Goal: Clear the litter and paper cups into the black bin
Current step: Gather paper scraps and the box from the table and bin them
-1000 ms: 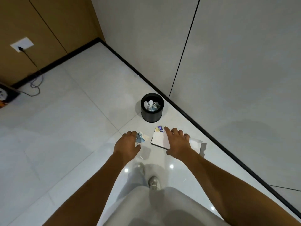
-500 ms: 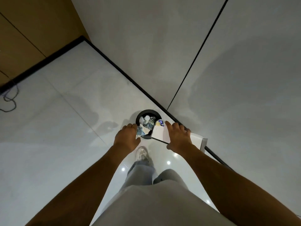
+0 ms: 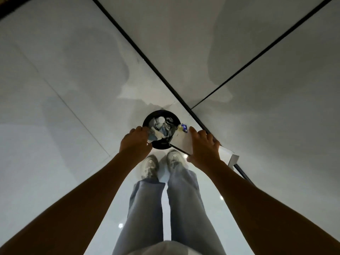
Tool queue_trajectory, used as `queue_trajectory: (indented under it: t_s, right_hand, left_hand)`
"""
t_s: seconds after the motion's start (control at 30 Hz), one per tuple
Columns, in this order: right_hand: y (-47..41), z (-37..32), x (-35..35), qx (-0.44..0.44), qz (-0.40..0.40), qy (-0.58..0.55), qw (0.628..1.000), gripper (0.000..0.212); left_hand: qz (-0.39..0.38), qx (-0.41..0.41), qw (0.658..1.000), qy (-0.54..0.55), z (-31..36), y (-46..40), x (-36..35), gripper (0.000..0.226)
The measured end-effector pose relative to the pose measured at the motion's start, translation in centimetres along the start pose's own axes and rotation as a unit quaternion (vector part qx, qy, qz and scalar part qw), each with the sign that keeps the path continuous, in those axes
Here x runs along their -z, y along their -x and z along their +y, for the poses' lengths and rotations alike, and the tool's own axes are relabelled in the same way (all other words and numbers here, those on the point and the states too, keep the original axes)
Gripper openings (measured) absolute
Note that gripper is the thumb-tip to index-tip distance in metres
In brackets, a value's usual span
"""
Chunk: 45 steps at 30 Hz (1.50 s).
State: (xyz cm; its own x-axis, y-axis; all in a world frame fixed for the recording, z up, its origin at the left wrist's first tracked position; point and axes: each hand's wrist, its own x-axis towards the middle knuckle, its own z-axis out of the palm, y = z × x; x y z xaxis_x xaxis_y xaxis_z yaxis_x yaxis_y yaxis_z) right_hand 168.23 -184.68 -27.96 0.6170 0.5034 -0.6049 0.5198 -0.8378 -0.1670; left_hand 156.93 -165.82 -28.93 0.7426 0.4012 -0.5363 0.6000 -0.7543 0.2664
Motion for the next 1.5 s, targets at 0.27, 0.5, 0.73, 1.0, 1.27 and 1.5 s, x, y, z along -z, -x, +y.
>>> queue_trajectory:
  t_s: [0.27, 0.5, 0.73, 1.0, 1.27, 1.5]
  right_hand:
    - [-8.8, 4.1, -6.4, 0.002, -0.030, 0.015, 0.999, 0.102]
    - [-11.0, 3.2, -8.2, 0.001, -0.081, 0.014, 0.997, 0.100]
    - [-14.6, -0.8, -10.5, 0.013, -0.114, 0.038, 0.993, 0.104]
    - [-21.7, -4.5, -17.0, -0.016, -0.145, 0.092, 0.985, 0.107]
    - [-28.7, -7.2, -24.8, -0.053, -0.127, 0.093, 0.986, 0.098]
    - [-31.4, -7.2, -29.3, -0.037, -0.074, 0.138, 0.987, 0.084]
  left_hand:
    - [-0.085, 0.042, 0.995, -0.044, 1.1, -10.5, -9.0, 0.077]
    - [-0.023, 0.079, 0.996, 0.026, -1.1, -9.4, -11.1, 0.040]
    - [-0.020, 0.116, 0.992, 0.053, -4.0, -7.4, -11.3, 0.043]
    - [0.004, 0.135, 0.987, 0.091, -8.2, -9.7, -15.3, 0.042]
    - [0.059, 0.151, 0.979, 0.123, -13.9, -13.3, -20.2, 0.040]
    - [0.068, 0.143, 0.979, 0.131, -15.6, -15.6, -23.6, 0.040]
